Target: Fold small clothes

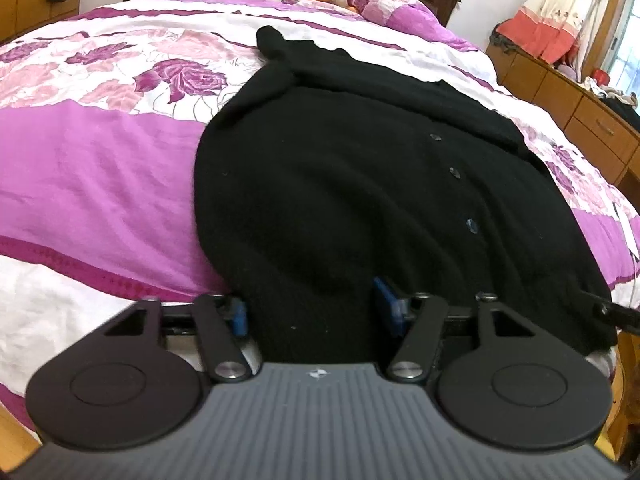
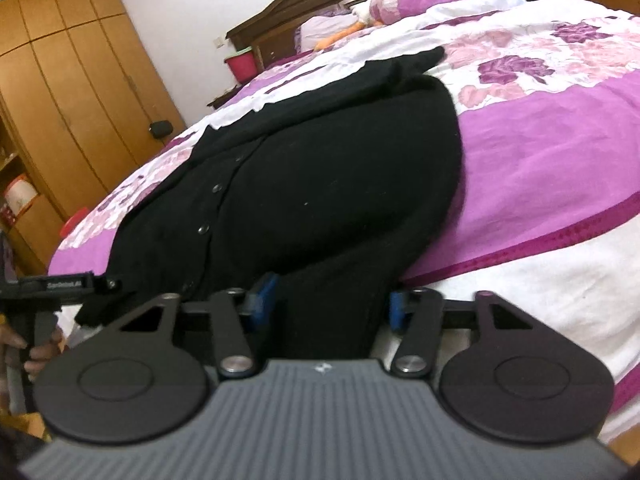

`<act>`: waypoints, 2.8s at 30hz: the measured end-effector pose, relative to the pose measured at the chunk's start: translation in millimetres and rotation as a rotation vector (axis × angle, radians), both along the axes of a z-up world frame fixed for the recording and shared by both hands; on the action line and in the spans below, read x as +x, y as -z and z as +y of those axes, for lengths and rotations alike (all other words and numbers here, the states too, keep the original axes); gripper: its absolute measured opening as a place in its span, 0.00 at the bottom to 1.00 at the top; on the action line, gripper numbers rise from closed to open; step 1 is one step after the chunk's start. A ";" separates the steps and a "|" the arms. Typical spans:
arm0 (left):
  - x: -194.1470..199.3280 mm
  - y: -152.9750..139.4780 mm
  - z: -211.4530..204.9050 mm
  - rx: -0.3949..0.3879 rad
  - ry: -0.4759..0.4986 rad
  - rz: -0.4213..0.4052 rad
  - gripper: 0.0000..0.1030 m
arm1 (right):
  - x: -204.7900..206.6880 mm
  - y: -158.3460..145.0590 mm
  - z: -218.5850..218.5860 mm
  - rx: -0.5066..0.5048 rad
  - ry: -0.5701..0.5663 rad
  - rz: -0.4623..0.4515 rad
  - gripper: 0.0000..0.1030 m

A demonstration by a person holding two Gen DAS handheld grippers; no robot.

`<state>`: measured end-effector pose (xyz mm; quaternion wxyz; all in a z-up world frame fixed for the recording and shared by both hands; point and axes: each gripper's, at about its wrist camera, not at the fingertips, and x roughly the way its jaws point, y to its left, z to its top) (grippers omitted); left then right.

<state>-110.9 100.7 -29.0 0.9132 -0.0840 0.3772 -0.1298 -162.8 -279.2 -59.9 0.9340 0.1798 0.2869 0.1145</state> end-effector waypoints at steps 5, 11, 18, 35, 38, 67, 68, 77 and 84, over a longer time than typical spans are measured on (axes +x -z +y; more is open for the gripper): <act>-4.4 -1.1 5.1 -0.064 0.023 0.033 0.39 | -0.5 3.3 -12.3 0.083 0.009 0.003 0.15; 1.3 2.8 13.5 -0.145 0.015 0.056 0.38 | 0.0 6.7 -15.0 0.108 0.005 0.015 0.14; 1.0 -8.9 31.4 -0.357 0.009 0.056 0.09 | -3.4 -6.1 -20.0 0.187 -0.003 -0.053 0.09; 33.9 -92.6 32.0 -0.506 -0.025 -0.161 0.09 | 24.7 -72.2 -37.6 0.367 0.059 -0.295 0.08; 55.3 -107.9 29.5 -0.520 -0.048 -0.205 0.09 | 43.5 -85.1 -40.6 0.366 0.074 -0.331 0.08; 323.1 -40.9 -9.7 -0.211 -0.251 -0.121 0.09 | 288.4 -65.7 -38.5 0.094 0.218 -0.237 0.08; 329.0 -32.7 -10.1 -0.200 -0.250 -0.102 0.09 | 294.8 -58.5 -38.2 0.078 0.220 -0.214 0.08; 329.3 -11.9 -8.9 -0.167 -0.214 -0.074 0.11 | 312.1 -26.3 -41.6 0.059 0.229 -0.055 0.10; 285.8 -31.2 6.2 -0.279 -0.157 -0.082 0.53 | 287.7 -40.9 -57.2 0.188 0.179 -0.031 0.41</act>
